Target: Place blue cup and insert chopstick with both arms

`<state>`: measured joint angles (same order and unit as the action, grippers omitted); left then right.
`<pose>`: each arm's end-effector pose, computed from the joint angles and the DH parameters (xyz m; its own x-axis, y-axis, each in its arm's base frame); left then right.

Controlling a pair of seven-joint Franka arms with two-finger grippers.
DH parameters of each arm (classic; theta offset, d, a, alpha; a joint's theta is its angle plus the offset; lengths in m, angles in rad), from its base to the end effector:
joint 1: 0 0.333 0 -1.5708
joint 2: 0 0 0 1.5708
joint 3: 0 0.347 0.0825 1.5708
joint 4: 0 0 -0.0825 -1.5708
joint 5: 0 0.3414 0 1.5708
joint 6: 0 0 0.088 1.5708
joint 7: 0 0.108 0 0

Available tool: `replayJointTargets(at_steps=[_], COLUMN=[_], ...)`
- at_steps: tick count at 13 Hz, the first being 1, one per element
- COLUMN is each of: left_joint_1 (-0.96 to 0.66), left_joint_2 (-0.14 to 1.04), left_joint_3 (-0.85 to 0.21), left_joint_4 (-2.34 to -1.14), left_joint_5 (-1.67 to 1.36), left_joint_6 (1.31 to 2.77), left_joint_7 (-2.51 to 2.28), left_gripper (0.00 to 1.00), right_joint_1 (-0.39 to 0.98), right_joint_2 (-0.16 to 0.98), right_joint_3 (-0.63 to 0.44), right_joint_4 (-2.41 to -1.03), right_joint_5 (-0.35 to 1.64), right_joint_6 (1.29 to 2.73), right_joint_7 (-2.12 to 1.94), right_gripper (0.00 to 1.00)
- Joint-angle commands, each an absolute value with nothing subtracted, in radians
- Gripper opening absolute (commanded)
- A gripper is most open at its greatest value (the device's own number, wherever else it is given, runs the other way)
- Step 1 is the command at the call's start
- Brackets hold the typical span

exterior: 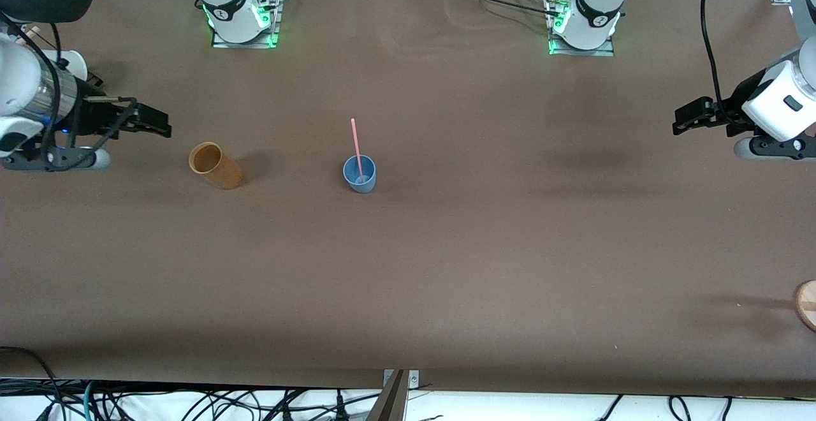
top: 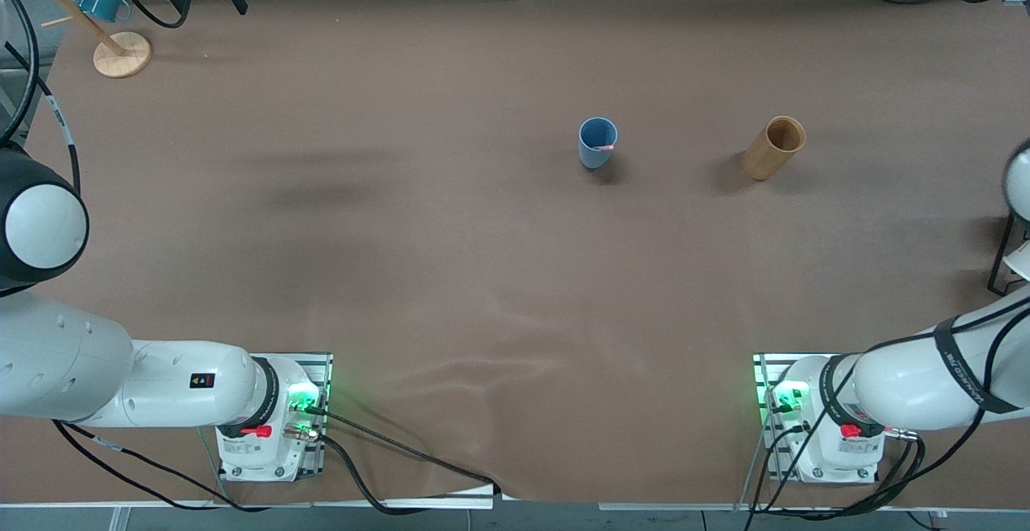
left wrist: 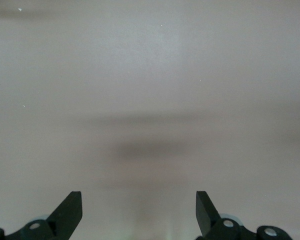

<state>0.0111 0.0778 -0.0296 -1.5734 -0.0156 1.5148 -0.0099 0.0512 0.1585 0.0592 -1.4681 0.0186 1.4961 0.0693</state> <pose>0.5285 -0.0109 0.6084 0.9906 -0.0095 -0.1361 -0.0073 -0.9998 0.0165 0.5515 0.0603 0.6076 0.9904 0.0420 -0.1314 0.0399 -0.9990 -0.0189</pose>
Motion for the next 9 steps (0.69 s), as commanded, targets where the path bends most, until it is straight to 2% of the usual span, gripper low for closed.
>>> replayJointTargets(at_steps=[1,6,9], left_joint_1=[0.012,0.015,0.015], left_joint_2=[0.081,0.081,0.081], left_joint_3=[-0.038,-0.037,-0.037], left_joint_4=[-1.566,-1.566,-1.566], left_joint_5=[-0.008,-0.008,-0.008], left_joint_6=[1.52,1.52,1.52], left_joint_7=[0.014,0.015,0.015], left_gripper=[1.0,1.0,1.0], right_joint_1=[-0.107,-0.04,-0.022], right_joint_2=[-0.072,-0.071,-0.063], right_joint_3=[0.21,0.078,0.077], right_joint_4=[-1.809,-1.783,-1.761], right_joint_5=[0.012,0.035,0.026], right_joint_6=[1.688,1.648,1.644], right_joint_7=[0.067,0.051,0.055], right_gripper=[1.0,1.0,1.0])
